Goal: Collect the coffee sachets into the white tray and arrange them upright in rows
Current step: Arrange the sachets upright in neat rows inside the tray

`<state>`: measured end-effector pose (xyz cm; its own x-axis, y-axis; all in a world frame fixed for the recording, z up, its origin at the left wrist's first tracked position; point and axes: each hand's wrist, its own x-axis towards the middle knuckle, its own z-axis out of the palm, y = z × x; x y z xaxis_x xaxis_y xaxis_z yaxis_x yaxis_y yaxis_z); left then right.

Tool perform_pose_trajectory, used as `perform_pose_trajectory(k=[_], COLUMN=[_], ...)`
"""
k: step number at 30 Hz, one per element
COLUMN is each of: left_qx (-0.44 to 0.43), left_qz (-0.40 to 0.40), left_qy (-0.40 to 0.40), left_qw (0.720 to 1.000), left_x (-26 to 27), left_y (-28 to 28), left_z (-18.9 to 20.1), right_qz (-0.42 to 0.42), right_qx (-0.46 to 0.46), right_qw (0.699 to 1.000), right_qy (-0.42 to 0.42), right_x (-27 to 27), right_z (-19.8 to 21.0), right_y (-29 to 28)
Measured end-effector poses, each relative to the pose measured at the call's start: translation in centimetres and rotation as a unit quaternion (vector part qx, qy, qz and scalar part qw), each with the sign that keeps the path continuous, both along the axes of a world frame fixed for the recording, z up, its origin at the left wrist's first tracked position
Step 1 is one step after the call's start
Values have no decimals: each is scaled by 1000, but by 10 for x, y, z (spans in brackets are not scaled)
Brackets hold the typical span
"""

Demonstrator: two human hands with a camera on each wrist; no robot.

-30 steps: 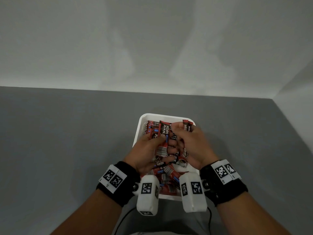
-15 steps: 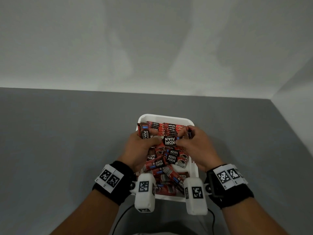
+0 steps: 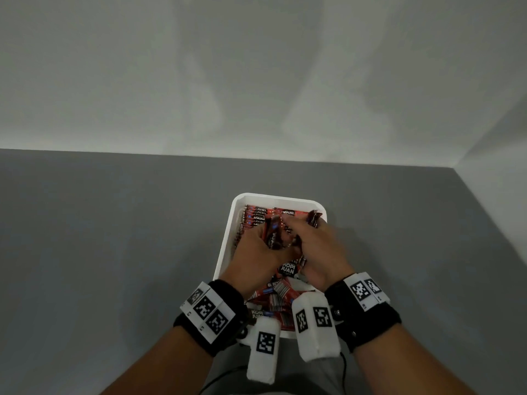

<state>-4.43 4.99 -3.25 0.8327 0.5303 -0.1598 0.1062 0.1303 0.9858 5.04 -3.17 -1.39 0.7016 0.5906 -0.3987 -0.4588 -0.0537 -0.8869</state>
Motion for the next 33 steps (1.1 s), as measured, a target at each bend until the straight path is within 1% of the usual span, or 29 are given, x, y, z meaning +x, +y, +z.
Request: perform_pose_trajectory(k=[1, 2, 4, 5, 6, 8, 11, 13, 14, 16, 20, 24, 27, 28, 31, 33], left_qx=[-47, -114, -240, -267, -273, -259, -213, -196, -192, -177, -84, -52, -72, -96, -186, -183], left_qz=[-10, -7, 13, 16, 11, -13, -37, -57, -60, -32, 22, 30, -12, -12, 20, 37], left_qy=[3, 4, 5, 10, 13, 15, 19, 22, 17, 14, 24, -19, -22, -12, 21, 25], left_qw=[999, 993, 971, 964, 962, 966, 976, 979, 979, 984, 996, 998, 997, 995, 982, 982], left_x=[0, -1, -3, -4, -5, -7, -9, -8, -8, -9, -10, -7, -4, -4, -6, -6], left_y=[-1, 0, 4, 7, 10, 13, 12, 10, 9, 12, 20, 14, 3, 2, 5, 10], left_z=[1, 1, 3, 4, 3, 3, 5, 4, 4, 0, -4, 2, 5, 5, 3, -1], right_qz=[-7, -16, -23, -18, -9, 6, 44, 61, 55, 47, 25, 42, 47, 41, 25, 38], right_qx=[-8, -16, -24, -25, -22, -11, 15, 7, -3, -21, -18, -6, -39, -50, -54, -56], right_qw=[1000, 1000, 999, 1000, 1000, 999, 998, 997, 997, 997, 996, 995, 992, 991, 994, 995], right_qy=[-4, 3, 9, -2, -19, -47, -37, -45, -53, -64, -83, -91, -112, -116, -88, -80], right_x=[1, 3, 5, 6, 5, 4, 2, 2, 3, 7, 10, 3, -2, 0, 4, 5], right_z=[0, 0, 3, 6, 10, 19, 33, 36, 36, 35, 31, 17, 8, 6, 5, 8], right_y=[1, 2, -1, -3, -5, -8, -11, -12, -12, -13, -15, -9, 0, 1, 0, -5])
